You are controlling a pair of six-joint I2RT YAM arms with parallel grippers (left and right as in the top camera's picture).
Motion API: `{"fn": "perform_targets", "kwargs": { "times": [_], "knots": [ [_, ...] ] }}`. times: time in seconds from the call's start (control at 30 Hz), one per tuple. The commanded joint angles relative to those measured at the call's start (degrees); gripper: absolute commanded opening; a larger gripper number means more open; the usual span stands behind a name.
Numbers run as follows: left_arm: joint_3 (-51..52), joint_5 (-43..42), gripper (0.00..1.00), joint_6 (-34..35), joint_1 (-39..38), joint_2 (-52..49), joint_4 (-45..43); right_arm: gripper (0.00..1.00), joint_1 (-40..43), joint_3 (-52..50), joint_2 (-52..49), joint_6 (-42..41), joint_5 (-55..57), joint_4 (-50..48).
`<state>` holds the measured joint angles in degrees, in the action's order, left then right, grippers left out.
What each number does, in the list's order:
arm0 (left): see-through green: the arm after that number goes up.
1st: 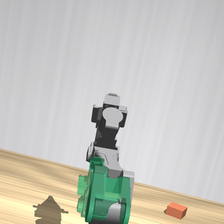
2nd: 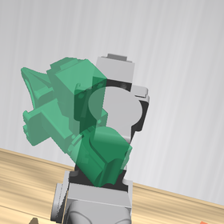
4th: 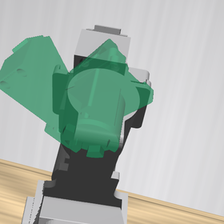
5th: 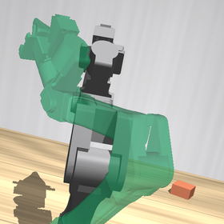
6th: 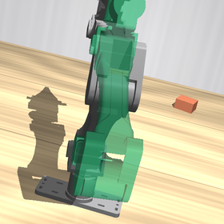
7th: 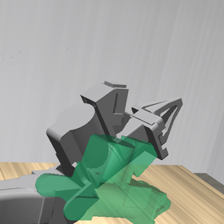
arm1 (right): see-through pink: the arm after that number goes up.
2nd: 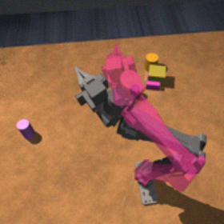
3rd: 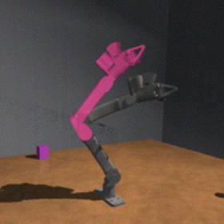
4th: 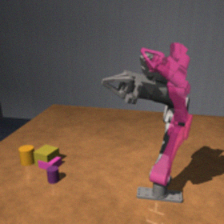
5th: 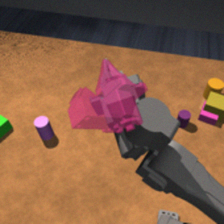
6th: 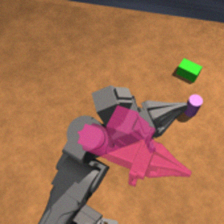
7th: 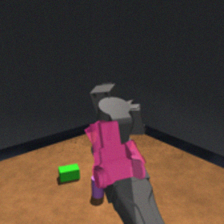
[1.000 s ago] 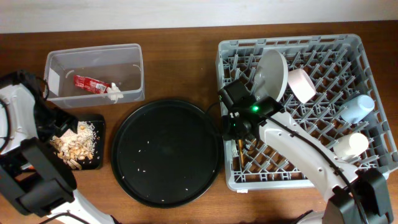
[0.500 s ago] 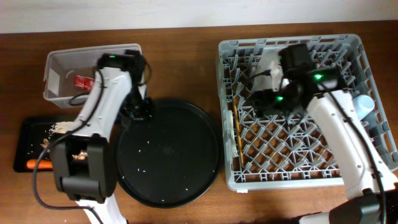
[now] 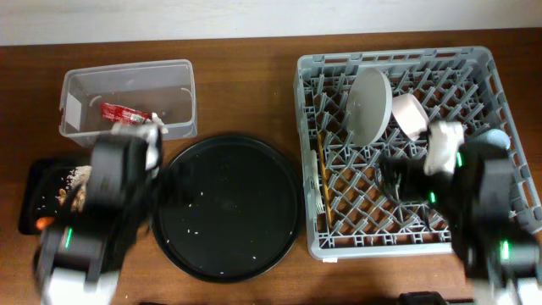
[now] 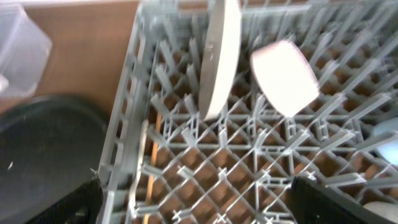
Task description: Sort waste into correct bins and load items into the dishwasher rack
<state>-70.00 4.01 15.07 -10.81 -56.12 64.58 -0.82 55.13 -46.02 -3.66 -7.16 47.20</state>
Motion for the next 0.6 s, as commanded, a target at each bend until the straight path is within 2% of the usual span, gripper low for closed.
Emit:
{"fn": "perform_targets", "kwargs": {
  "times": [0.0, 0.1, 0.23, 0.57],
  "knots": [
    [12.22, 7.26, 0.99, 2.27, 0.09, 15.06, -6.75, 0.99, 0.09, -7.65, 9.64, -0.2, 3.39, -2.67],
    [15.74, 7.41, 0.99, 2.25, 0.09, 23.5, -8.48, 0.99, 0.09, -10.43, 14.71, -0.22, 3.32, -1.18],
    [15.91, 7.43, 0.99, 2.25, 0.09, 29.66, -5.16, 0.99, 0.09, -10.62, 15.45, -0.22, 3.32, 3.13],
    [15.91, 7.43, 0.99, 2.25, 0.09, 30.69, 5.09, 0.99, 0.09, -10.62, 15.28, -0.22, 3.3, 3.58]
  ]
}}
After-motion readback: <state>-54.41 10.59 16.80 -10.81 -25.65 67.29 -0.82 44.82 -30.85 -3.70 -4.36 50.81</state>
